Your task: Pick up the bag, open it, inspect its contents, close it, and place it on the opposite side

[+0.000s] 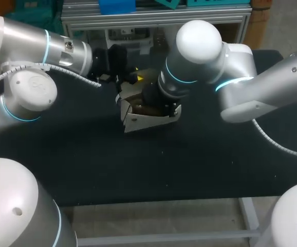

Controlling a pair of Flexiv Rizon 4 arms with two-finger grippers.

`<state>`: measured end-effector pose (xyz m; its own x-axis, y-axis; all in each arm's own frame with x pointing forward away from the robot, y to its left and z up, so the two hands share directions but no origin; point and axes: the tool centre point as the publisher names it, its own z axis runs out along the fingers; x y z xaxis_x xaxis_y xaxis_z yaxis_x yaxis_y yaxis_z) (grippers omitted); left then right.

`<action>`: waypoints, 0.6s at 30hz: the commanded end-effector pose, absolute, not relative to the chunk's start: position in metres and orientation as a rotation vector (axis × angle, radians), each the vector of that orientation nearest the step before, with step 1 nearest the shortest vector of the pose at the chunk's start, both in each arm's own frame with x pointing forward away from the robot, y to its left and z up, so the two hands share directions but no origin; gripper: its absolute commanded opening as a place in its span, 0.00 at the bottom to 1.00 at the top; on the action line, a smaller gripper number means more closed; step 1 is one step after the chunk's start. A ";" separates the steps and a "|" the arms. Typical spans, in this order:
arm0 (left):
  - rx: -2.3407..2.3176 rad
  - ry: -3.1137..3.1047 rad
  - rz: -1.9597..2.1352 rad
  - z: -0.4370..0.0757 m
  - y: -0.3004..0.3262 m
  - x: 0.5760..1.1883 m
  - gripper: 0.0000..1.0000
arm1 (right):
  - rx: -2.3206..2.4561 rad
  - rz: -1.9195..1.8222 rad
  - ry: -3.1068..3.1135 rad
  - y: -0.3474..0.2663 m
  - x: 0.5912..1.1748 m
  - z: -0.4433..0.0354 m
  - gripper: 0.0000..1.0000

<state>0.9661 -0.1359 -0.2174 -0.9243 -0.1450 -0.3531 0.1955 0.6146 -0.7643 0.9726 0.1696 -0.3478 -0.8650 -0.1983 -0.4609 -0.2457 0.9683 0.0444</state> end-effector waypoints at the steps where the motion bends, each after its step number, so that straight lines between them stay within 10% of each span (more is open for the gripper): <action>1: 0.052 2.454 -1.238 -0.212 -0.134 0.962 0.00 | -0.315 0.133 2.656 0.169 0.978 -0.359 1.00; 18: 0.062 2.453 -1.229 -0.212 -0.134 0.962 0.00 | -0.316 0.126 2.651 0.168 0.977 -0.357 1.00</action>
<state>0.9667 -0.1357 -0.2170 -0.9219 -0.1343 -0.3634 0.2085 0.6185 -0.7576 0.9734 0.1695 -0.3472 -0.8656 -0.1996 -0.4593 -0.2438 0.9691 0.0382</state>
